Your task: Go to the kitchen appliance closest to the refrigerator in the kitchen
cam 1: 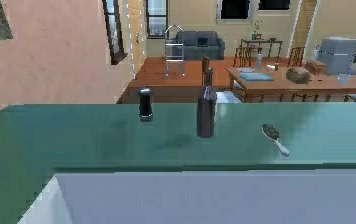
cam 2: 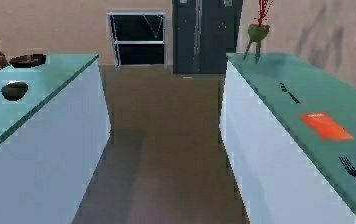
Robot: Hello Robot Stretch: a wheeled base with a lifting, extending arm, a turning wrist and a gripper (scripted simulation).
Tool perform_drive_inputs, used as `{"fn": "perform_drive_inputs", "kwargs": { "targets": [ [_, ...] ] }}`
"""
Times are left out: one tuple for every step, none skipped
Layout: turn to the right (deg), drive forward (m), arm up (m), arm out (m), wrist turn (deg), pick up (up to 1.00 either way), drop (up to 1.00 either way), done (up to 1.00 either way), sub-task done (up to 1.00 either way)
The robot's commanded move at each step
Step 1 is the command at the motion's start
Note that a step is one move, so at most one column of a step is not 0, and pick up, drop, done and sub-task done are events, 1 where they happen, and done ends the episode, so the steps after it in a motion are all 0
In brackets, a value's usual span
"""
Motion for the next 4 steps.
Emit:
{"fn": "perform_drive_inputs", "kwargs": {
  "targets": [
    [45.0, 0.0, 0.0, 0.0, 0.0, 0.0, 0.0, 0.0, 0.0],
    [36.0, 0.0, 0.0, 0.0, 0.0, 0.0, 0.0, 0.0, 0.0],
    [0.0, 1.0, 0.0, 0.0, 0.0, 0.0, 0.0, 0.0, 0.0],
    [0.0, 1.0, 0.0, 0.0, 0.0, 0.0, 0.0, 0.0, 0.0]
  ]
}}
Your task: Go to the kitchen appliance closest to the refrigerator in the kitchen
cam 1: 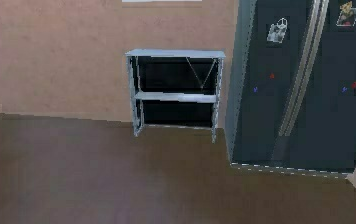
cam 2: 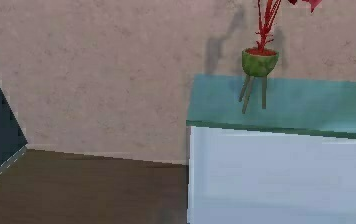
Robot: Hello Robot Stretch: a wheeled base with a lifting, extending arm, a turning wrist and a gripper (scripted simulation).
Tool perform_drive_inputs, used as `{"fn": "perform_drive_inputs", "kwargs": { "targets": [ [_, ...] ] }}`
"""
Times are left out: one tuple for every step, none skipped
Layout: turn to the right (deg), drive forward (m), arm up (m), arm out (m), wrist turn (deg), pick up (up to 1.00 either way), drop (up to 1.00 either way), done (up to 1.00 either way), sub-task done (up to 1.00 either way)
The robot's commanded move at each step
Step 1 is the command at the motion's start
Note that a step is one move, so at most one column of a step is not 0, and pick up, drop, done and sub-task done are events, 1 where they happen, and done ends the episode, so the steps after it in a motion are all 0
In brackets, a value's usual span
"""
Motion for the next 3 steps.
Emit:
{"fn": "perform_drive_inputs", "kwargs": {
  "targets": [
    [0.0, 0.25, 0.0, 0.0, 0.0, 0.0, 0.0, 0.0, 0.0],
    [9.0, 0.0, 0.0, 0.0, 0.0, 0.0, 0.0, 0.0, 0.0],
    [0.0, 0.3, 0.0, 0.0, 0.0, 0.0, 0.0, 0.0, 0.0]
  ]
}}
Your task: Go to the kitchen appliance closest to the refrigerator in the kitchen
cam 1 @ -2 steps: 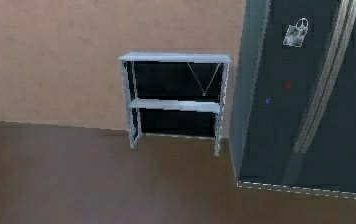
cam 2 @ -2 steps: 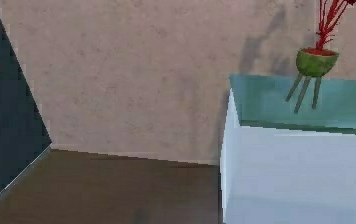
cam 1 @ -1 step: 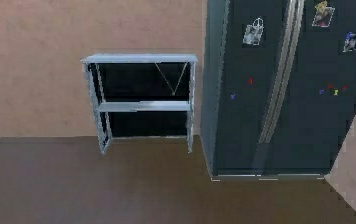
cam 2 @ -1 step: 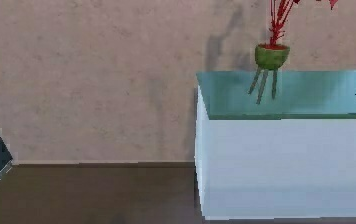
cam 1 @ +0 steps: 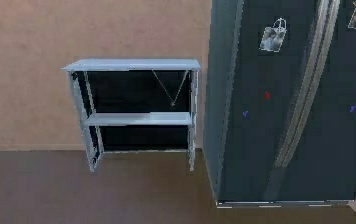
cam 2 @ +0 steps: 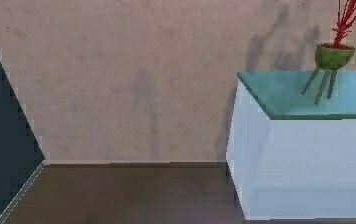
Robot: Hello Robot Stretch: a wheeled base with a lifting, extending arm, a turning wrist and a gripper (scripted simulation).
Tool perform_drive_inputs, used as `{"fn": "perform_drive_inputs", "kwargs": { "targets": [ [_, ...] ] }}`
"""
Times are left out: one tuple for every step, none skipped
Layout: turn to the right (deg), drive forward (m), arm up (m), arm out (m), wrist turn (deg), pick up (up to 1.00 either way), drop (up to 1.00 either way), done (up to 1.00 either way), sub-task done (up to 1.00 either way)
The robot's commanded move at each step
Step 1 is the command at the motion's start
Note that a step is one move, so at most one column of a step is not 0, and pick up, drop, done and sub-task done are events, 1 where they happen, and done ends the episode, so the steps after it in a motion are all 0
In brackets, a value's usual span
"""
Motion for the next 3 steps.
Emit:
{"fn": "perform_drive_inputs", "kwargs": {
  "targets": [
    [-45.0, 0.0, 0.0, 0.0, 0.0, 0.0, 0.0, 0.0, 0.0],
    [-27.0, 0.0, 0.0, 0.0, 0.0, 0.0, 0.0, 0.0, 0.0],
    [0.0, 1.0, 0.0, 0.0, 0.0, 0.0, 0.0, 0.0, 0.0]
  ]
}}
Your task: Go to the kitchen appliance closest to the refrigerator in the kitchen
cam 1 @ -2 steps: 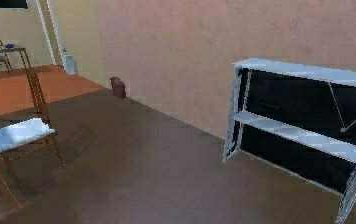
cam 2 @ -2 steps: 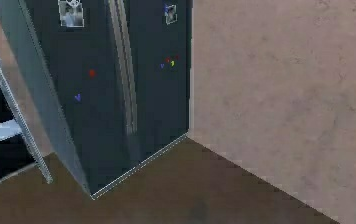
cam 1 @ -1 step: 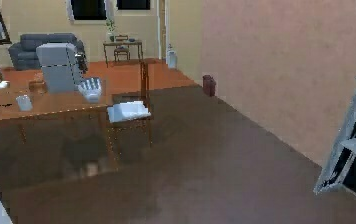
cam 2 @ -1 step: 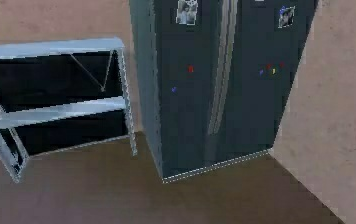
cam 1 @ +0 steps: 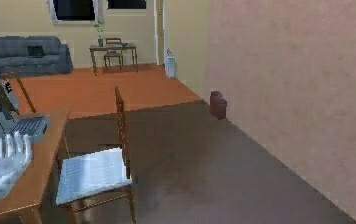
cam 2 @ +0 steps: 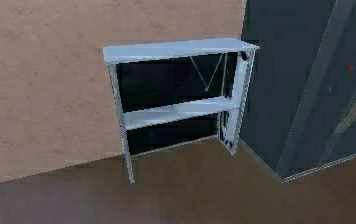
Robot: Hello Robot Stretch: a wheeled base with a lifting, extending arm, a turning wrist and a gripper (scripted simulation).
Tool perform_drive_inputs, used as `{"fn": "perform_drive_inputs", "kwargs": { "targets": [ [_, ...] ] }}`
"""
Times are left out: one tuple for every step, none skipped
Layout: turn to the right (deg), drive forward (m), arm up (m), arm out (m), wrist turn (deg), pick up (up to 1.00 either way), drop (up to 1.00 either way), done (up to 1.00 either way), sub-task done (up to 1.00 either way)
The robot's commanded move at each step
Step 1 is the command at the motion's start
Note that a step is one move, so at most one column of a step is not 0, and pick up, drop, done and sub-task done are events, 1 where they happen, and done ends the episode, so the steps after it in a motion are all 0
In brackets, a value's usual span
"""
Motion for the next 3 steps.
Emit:
{"fn": "perform_drive_inputs", "kwargs": {
  "targets": [
    [-6.0, 0.0, 0.0, 0.0, 0.0, 0.0, 0.0, 0.0, 0.0],
    [0.0, 0.5, 0.0, 0.0, 0.0, 0.0, 0.0, 0.0, 0.0],
    [-45.0, 0.0, 0.0, 0.0, 0.0, 0.0, 0.0, 0.0, 0.0]
  ]
}}
